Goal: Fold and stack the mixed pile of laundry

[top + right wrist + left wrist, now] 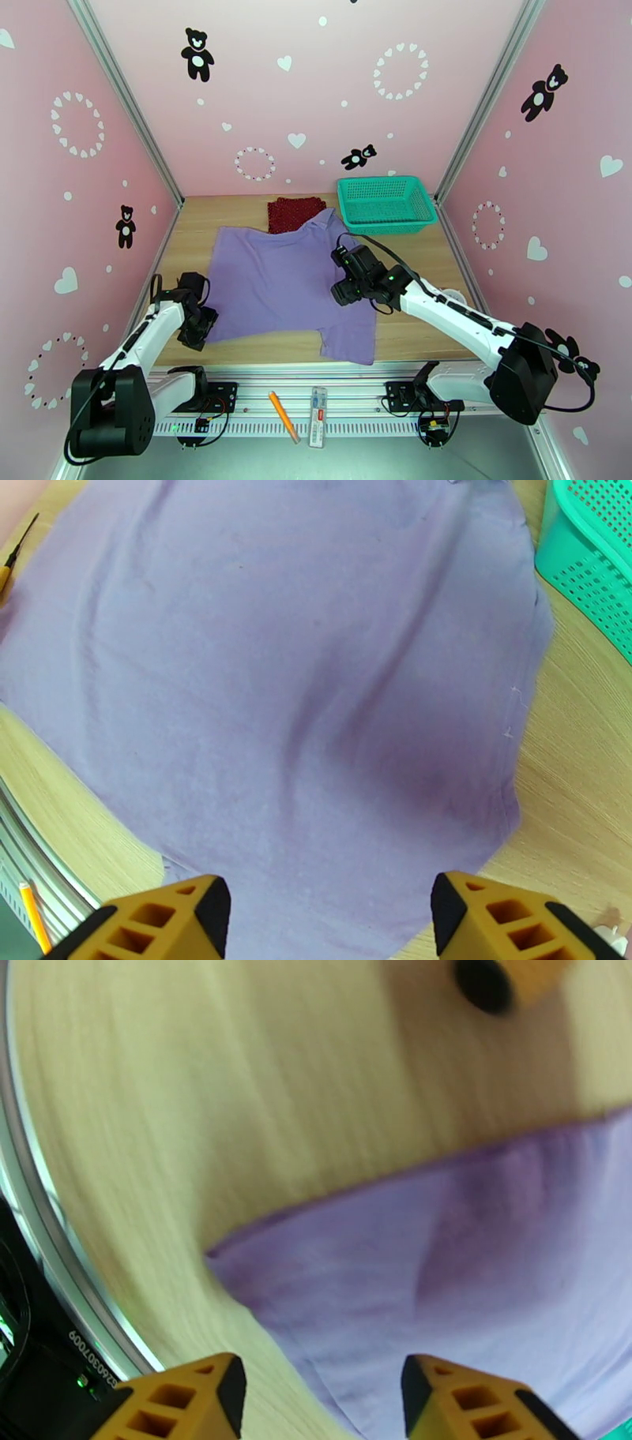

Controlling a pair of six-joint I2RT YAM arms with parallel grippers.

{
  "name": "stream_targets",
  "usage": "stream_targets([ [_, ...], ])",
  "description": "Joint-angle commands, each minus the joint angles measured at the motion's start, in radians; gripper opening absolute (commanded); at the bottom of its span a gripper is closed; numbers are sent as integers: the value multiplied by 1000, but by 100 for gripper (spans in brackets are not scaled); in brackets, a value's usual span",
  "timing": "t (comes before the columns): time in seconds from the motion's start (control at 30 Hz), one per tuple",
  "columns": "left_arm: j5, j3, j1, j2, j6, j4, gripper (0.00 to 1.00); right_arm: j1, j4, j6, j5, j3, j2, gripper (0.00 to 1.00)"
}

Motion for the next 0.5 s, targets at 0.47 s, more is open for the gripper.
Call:
stream_targets([
  [0.47,-83,-39,40,205,15,188,33,5,-35,16,-14,-41,-30,72],
])
